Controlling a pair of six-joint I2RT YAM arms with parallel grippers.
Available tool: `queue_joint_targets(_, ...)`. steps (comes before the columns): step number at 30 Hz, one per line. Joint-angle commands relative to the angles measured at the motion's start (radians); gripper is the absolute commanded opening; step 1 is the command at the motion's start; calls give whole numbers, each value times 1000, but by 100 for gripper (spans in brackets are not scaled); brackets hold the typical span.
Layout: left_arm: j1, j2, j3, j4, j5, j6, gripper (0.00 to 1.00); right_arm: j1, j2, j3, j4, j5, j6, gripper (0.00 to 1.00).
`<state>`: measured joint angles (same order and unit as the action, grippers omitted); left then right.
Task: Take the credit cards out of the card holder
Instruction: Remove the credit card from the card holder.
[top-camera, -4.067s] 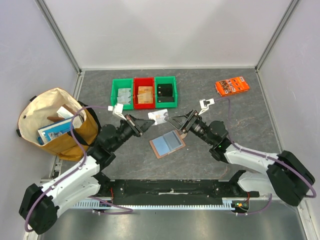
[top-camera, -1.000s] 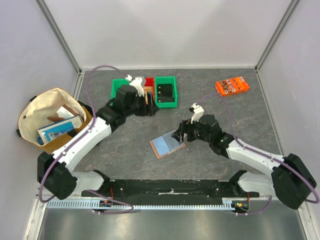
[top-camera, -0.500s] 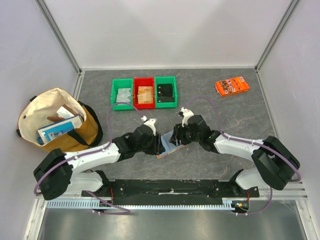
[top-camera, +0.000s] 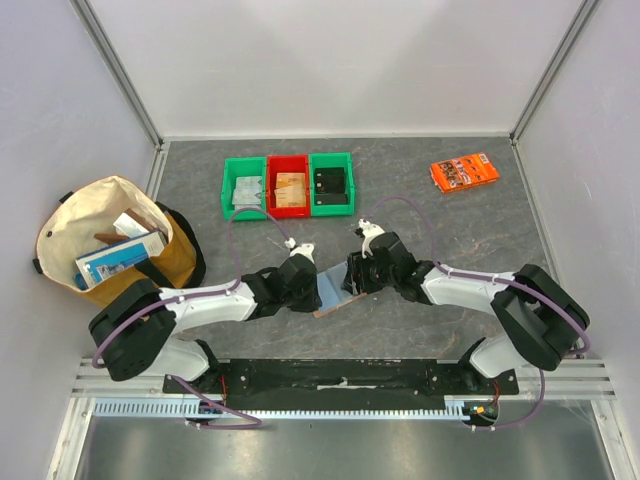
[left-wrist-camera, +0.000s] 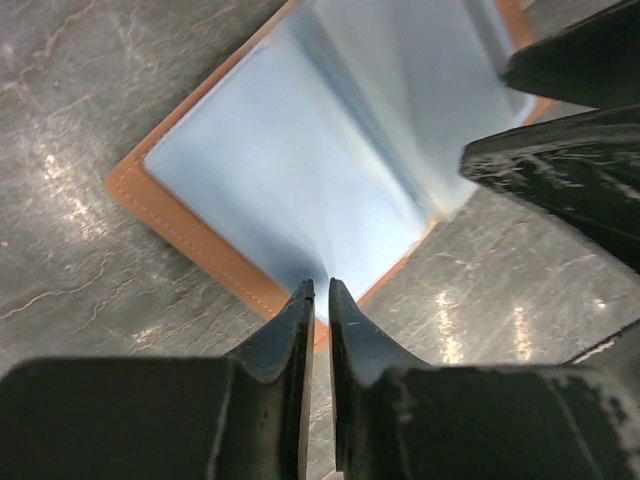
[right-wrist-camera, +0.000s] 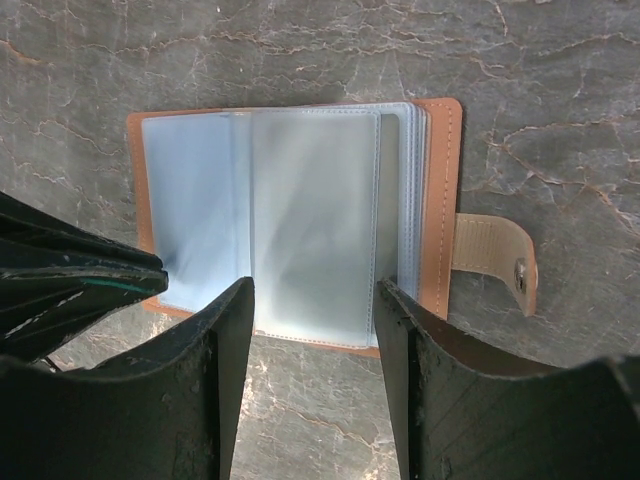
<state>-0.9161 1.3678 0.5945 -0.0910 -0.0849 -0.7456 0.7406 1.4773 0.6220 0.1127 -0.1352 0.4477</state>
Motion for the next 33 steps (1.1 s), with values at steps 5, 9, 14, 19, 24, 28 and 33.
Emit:
queue_joint_targets(5,-4,46,16,-41,-50,-52,6,16,18,36,-5,-30,5,56)
queue_joint_targets(9,-6,68,24,-42,-39,-51,4,22,46,42,24,-78,31,54)
queue_joint_targets(14,-4,71,19,-33,-35,-54,2,36,77,50,87,-148,80,52)
queue_joint_targets(19,-4,25,-15,-12,-56,-77,2,63,106,99,114,-205,103,51)
queue_joint_targets(24,-4,-81,-91,57,-91,-141,6,104,135,154,110,-236,97,51)
queue_joint_targets(28,-4,-194,-172,88,-147,-216,10,137,169,192,104,-261,98,52)
queue_joint_targets(33,-4,-389,-278,146,-210,-281,16,157,189,226,79,-259,82,54)
